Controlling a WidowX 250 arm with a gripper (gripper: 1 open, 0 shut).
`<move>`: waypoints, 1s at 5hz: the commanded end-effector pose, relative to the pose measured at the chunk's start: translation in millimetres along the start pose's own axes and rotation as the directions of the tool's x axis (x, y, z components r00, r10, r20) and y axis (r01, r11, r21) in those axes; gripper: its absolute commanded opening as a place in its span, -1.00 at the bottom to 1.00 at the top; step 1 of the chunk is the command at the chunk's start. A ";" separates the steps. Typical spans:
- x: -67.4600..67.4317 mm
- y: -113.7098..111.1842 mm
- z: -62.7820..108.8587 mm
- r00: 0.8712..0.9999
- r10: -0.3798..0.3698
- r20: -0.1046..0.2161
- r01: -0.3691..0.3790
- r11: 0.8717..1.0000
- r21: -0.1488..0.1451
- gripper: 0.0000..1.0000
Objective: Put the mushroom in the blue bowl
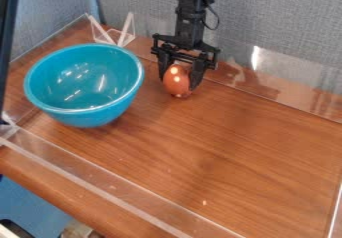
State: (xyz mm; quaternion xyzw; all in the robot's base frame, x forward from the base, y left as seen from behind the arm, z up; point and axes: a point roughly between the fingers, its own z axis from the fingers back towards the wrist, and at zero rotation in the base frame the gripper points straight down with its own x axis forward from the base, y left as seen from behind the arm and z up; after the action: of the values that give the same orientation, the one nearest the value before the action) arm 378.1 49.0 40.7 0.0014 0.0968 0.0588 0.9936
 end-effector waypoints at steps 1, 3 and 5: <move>-4.1 8.2 38.4 0.995 0.011 0.096 -0.011 1.000 0.000 -1.00; -10.0 9.6 45.1 0.994 0.006 0.105 -0.006 1.000 -0.004 -1.00; -3.9 12.4 36.7 0.996 0.011 0.084 -0.011 1.000 0.002 -1.00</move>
State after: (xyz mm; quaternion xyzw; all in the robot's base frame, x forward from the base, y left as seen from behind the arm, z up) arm 369.9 53.4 51.3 0.0022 0.0969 0.0560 0.9937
